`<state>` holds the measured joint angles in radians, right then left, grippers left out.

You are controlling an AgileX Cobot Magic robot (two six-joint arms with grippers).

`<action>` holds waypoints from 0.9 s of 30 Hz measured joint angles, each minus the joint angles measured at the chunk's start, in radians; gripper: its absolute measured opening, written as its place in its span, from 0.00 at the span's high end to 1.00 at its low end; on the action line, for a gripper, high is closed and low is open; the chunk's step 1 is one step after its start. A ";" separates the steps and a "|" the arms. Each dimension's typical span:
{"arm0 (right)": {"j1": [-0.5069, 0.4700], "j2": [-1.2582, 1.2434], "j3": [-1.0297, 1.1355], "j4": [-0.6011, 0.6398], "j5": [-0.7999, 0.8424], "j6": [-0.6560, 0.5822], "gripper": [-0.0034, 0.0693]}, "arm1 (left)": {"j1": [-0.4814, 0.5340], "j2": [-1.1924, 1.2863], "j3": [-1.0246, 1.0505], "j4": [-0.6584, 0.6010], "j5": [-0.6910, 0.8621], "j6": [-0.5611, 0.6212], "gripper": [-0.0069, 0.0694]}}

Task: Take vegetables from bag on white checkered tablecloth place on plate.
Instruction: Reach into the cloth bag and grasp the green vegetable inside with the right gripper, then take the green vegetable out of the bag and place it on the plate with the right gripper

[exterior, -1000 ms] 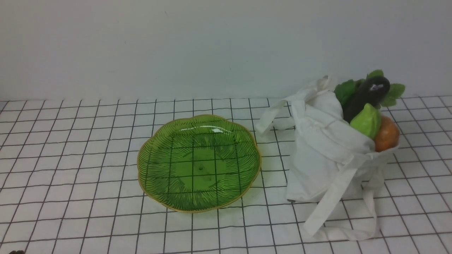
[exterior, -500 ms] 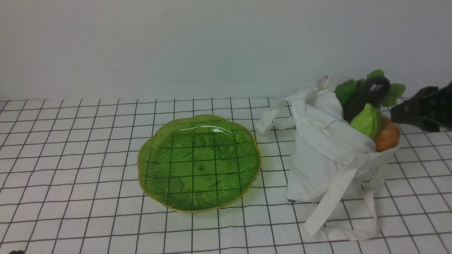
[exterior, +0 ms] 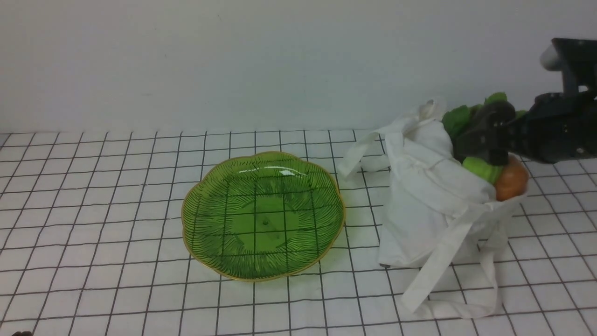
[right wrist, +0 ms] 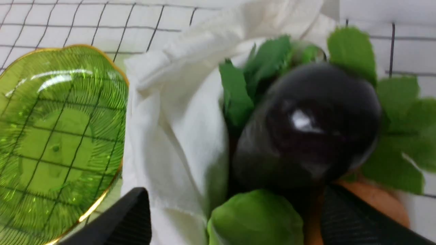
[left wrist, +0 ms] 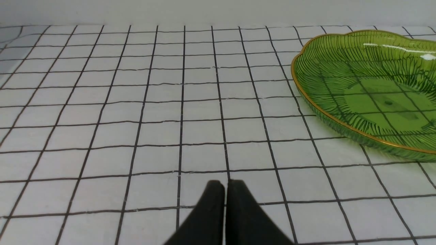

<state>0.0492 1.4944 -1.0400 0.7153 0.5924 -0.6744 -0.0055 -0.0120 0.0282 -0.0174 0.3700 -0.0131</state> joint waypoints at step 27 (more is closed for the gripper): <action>0.007 -0.142 0.000 -0.110 -0.007 0.015 0.58 | 0.000 0.000 0.000 0.000 0.000 0.000 0.92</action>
<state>0.0558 1.3521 -1.0400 0.6054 0.5858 -0.6595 -0.0055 -0.0120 0.0282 -0.0174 0.3700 -0.0131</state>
